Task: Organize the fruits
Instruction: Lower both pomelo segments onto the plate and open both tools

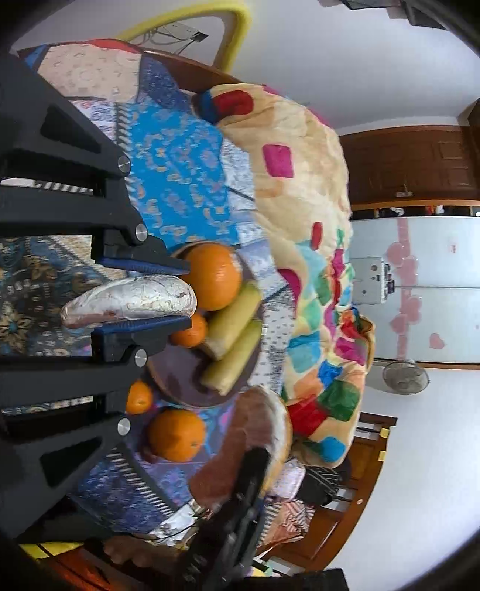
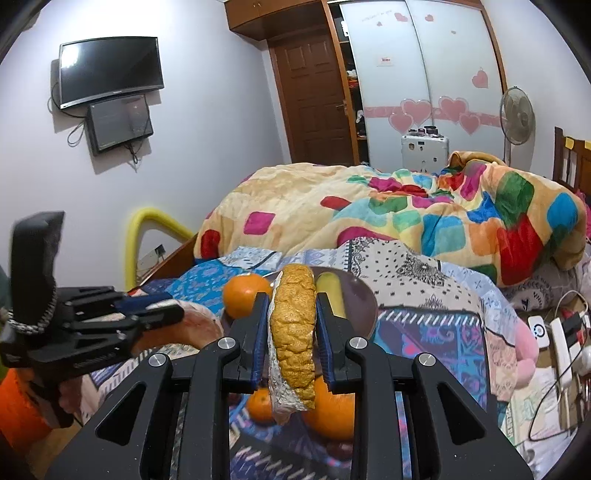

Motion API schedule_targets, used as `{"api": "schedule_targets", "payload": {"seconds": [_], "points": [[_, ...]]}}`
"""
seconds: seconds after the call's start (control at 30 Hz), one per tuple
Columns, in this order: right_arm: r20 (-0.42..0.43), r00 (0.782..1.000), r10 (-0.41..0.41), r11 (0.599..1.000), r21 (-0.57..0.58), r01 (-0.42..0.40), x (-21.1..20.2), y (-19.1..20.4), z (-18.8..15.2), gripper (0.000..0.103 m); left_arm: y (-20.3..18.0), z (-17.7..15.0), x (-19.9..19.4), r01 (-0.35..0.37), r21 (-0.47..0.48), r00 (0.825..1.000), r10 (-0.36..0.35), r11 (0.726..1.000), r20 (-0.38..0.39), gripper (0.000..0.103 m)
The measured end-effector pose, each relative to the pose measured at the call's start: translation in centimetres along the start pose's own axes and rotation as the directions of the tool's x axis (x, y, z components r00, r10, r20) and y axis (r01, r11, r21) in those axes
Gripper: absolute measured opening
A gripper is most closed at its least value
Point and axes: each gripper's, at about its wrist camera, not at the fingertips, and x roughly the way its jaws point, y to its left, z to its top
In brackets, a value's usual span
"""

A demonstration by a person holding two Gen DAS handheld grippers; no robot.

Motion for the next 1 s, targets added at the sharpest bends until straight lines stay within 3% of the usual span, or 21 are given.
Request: {"api": "schedule_targets", "payload": {"seconds": [0.23, 0.6, 0.77, 1.0], "points": [[-0.031, 0.999, -0.035, 0.999, -0.011, 0.035, 3.0, -0.4, 1.2, 0.022, -0.3, 3.2, 1.8, -0.03, 0.021, 0.999, 0.029, 0.999, 0.042, 0.022], [-0.106, 0.991, -0.087, 0.996, -0.032, 0.084, 7.3, -1.0, 2.9, 0.022, 0.4, 7.1, 7.2, -0.058, -0.052, 0.996, 0.061, 0.997, 0.07, 0.022], [-0.156, 0.985, -0.074, 0.997, -0.025, 0.071, 8.7, -1.3, 2.8, 0.022, -0.2, 6.8, 9.8, -0.054, -0.052, 0.998, 0.054, 0.997, 0.008, 0.022], [-0.217, 0.974, -0.073, 0.996, -0.068, 0.059, 8.9, -0.9, 1.1, 0.022, -1.1, 4.8, 10.0, -0.046, -0.005, 0.999, 0.046, 0.999, -0.025, 0.022]]}}
